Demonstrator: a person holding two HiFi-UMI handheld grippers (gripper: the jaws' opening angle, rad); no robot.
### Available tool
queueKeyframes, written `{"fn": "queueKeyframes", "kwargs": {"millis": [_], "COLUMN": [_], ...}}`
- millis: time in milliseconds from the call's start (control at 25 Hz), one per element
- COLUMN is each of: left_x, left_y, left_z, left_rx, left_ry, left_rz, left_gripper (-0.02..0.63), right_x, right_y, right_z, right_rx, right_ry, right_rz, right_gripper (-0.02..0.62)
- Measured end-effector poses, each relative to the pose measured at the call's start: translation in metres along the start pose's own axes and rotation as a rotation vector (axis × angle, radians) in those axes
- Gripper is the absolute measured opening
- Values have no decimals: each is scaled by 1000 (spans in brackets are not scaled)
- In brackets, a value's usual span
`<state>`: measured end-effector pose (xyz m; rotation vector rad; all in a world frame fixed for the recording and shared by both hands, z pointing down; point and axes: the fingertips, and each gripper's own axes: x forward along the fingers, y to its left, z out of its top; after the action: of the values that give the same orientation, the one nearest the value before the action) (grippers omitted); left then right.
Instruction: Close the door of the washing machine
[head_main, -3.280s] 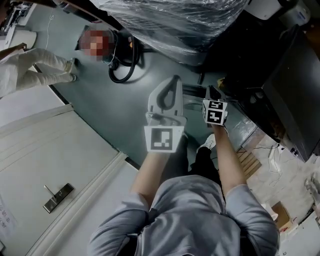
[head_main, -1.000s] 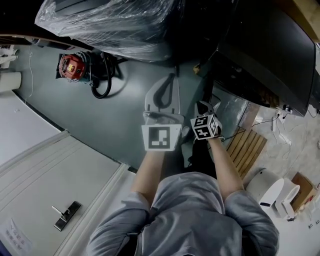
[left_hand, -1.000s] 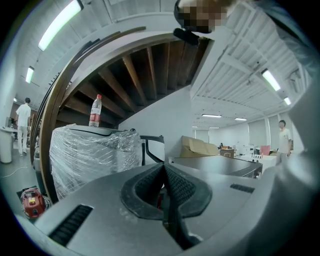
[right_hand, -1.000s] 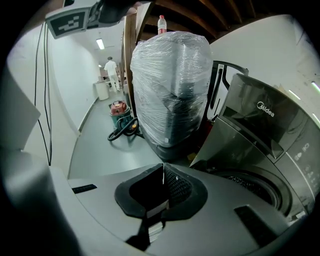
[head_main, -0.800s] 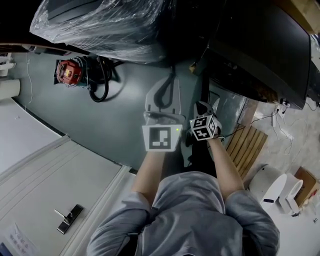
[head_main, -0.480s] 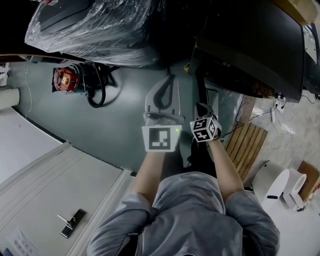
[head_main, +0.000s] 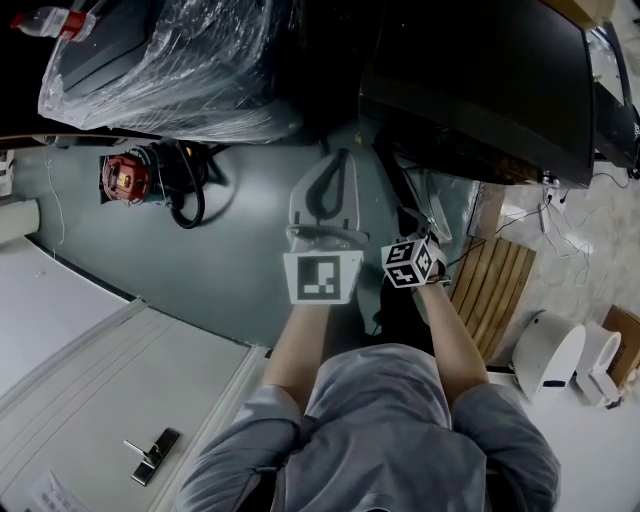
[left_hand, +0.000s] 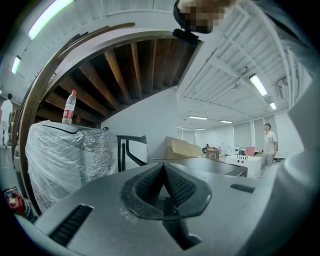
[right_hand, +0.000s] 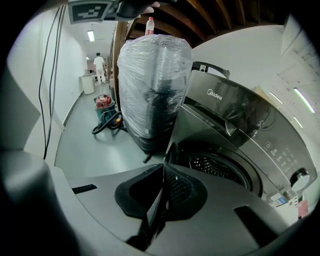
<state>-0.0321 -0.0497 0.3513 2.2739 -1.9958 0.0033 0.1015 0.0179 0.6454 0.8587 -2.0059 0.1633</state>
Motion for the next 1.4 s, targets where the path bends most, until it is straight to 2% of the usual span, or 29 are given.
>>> {"fn": "queueKeyframes", "kwargs": {"millis": [400,840,1200,1400], "left_x": [13,27,33,37], "left_y": [-21,-49,-68,-80], "left_z": [-5,-6,-9,-11], "left_rx": [2,23,24,37], "left_ry": [12,9,12,23], "left_rz": [-28,-75,-103,-121], "left_gripper": [-2,-2,-2,-2], "right_x": [-10,-12,-29,-28], "right_y": [-34,-67,-104,-119], "right_z": [-15,-26,-50,-53], "right_rx": [-35,-15,83,97], "right_ry": [10,15,7,6], "right_rz": [-126,-173,-269,-274], "right_gripper": [3,6,6,8]}}
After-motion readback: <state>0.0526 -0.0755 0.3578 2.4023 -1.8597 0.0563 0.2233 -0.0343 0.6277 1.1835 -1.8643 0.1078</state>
